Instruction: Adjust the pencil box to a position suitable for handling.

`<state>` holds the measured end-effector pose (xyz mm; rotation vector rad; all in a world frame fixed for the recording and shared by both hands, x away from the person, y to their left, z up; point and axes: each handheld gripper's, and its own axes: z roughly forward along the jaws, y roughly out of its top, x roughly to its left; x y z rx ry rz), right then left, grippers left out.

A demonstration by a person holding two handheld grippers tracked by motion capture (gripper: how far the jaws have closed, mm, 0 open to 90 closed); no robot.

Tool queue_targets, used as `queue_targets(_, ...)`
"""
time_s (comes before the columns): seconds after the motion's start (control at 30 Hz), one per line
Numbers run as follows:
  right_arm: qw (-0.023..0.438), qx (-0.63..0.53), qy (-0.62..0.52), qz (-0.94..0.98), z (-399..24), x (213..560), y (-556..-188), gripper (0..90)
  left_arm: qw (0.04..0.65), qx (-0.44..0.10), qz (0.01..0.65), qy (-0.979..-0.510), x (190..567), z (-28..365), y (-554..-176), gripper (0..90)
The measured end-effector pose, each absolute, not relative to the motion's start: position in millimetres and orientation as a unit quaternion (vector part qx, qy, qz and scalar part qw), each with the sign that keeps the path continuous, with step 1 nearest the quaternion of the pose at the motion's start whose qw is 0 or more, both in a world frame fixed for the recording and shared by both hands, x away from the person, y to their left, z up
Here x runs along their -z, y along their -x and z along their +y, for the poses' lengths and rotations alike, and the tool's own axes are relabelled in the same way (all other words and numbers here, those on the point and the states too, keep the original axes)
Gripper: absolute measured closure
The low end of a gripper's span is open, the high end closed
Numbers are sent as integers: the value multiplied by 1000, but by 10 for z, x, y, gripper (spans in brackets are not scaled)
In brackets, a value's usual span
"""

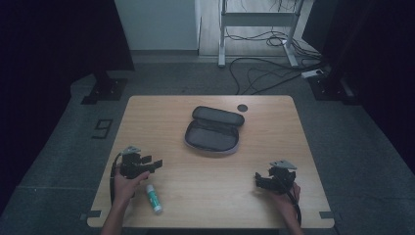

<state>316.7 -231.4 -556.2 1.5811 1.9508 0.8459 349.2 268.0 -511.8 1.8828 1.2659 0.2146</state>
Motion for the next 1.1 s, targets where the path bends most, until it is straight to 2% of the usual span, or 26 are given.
queue_targets(0.53, 251, -307, -592, 701, -2302, 5560, -3164, 64, 426, -89, 513, -740, 5073, 2748, -3513, 370)
queue_targets(1.1, 253, -312, -589, 702, -2339, 5558, -3128, 106, 438, -65, 523, -728, 5078, 2703, -3579, 365)
